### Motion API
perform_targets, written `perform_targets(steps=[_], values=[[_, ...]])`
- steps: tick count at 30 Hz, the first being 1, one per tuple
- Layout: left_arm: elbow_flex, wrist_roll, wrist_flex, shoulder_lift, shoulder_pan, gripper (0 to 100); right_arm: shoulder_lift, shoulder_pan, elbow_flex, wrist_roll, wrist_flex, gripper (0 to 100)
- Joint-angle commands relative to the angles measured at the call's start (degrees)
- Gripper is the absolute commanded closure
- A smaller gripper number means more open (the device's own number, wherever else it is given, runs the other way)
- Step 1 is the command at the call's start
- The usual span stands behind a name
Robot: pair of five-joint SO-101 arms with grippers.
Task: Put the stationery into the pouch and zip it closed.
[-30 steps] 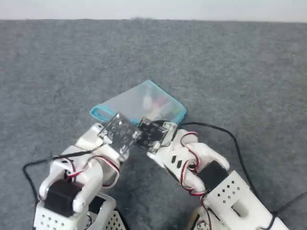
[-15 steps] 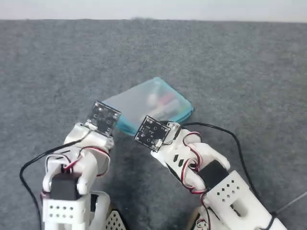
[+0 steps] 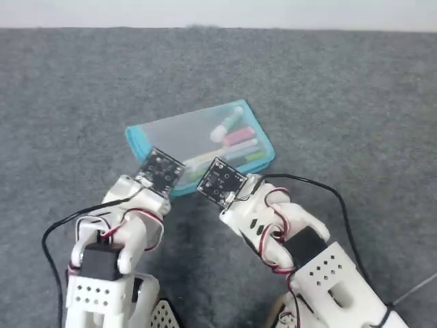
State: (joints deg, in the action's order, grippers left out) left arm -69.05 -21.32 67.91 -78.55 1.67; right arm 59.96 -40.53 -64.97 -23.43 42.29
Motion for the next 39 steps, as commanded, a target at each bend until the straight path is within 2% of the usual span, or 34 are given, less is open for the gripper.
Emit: perform_targets(steps=[1,7,11,18,22,25,28,35,39], values=[[12.09,-0.97,5.01,1.32,6.42,99,1.36,-1.19,0.62,3.08,-0.31,94.3],[25.71,-0.88,16.79,1.41,13.45,99,1.36,-0.57,0.7,6.33,-0.31,75.8],[29.32,1.14,20.04,1.41,16.53,99,1.36,-0.75,0.62,6.07,-3.38,69.0],[28.97,1.14,20.4,1.41,18.2,99,0.84,-1.98,0.62,5.98,-11.65,71.9],[28.97,1.14,20.4,1.41,18.2,99,0.84,-6.11,0.62,5.89,-12.35,72.2],[28.88,1.14,20.75,1.41,18.2,99,0.84,-6.64,1.05,5.8,-13.14,72.2],[28.88,1.14,20.84,1.41,18.2,99,0.84,-6.64,1.05,2.02,-16.57,73.4],[28.79,1.14,21.54,1.41,18.2,99,0.84,-6.81,1.05,-2.9,-19.65,82.5],[26.51,1.14,21.1,1.41,18.2,99,0.75,-6.37,0.7,-4.04,-19.47,99.8]])
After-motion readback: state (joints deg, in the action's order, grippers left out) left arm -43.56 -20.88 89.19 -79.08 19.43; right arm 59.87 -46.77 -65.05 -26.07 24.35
